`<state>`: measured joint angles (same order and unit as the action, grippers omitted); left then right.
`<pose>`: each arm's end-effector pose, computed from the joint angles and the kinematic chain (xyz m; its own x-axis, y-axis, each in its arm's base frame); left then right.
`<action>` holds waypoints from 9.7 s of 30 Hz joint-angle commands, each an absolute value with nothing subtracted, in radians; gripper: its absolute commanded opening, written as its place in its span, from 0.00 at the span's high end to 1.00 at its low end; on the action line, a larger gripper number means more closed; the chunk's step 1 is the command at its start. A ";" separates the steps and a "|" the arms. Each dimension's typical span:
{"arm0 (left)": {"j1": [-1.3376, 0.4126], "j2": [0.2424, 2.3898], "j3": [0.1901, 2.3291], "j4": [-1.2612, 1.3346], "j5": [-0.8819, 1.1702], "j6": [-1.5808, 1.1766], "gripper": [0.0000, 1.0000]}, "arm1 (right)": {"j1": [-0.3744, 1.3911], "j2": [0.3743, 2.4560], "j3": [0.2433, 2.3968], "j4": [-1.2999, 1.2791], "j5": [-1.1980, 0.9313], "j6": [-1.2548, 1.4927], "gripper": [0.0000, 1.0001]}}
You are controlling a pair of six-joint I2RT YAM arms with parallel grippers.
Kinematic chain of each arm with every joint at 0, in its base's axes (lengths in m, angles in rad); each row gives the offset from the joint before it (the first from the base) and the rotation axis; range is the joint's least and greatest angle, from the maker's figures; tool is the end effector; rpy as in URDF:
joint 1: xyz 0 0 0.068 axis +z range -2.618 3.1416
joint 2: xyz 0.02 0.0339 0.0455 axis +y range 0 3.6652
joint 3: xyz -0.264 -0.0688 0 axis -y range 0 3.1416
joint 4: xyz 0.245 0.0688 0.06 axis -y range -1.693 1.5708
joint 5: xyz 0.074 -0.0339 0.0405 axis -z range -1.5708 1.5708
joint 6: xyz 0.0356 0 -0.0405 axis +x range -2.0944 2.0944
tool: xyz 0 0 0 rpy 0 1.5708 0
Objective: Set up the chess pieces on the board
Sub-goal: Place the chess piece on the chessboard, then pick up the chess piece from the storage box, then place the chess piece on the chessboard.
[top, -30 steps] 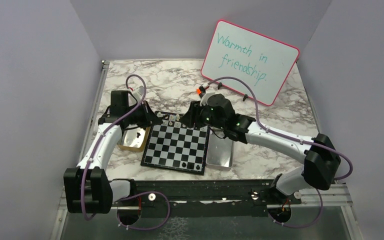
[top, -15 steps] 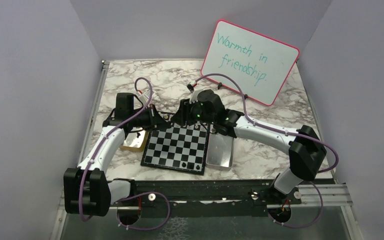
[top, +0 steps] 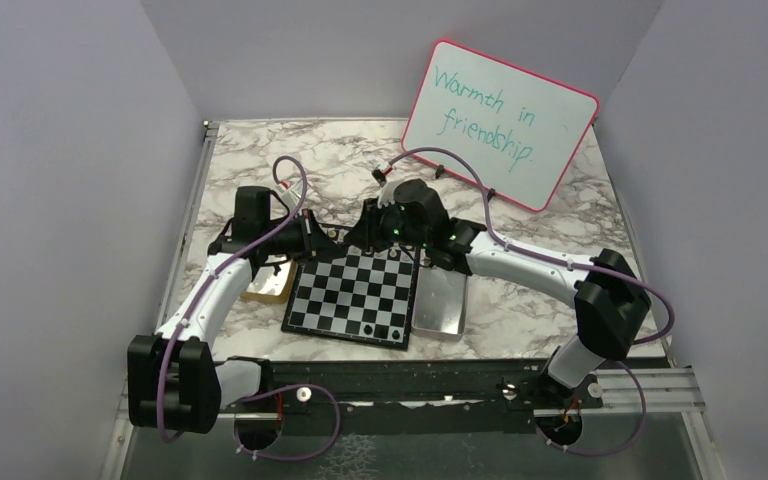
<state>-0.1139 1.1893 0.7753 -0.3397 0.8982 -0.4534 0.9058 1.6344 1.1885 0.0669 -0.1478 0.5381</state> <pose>0.2356 -0.0550 0.2491 -0.8904 -0.1728 -0.4210 0.2752 0.5322 -0.8006 0.2335 0.3063 0.2850 -0.6382 0.0076 -0.7698 -0.6238 0.5809 0.5229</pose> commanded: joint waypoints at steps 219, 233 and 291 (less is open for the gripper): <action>0.044 1.409 1.060 -0.622 0.131 -0.318 0.90 | 1.282 1.356 1.124 -0.306 0.463 0.376 0.00; 0.045 1.287 1.057 -0.593 0.599 -0.481 0.89 | 1.283 1.301 0.827 0.370 0.392 -0.412 0.15; 0.002 1.042 0.746 -0.354 0.957 -0.973 0.86 | 1.250 1.857 0.779 1.339 0.221 -1.021 0.99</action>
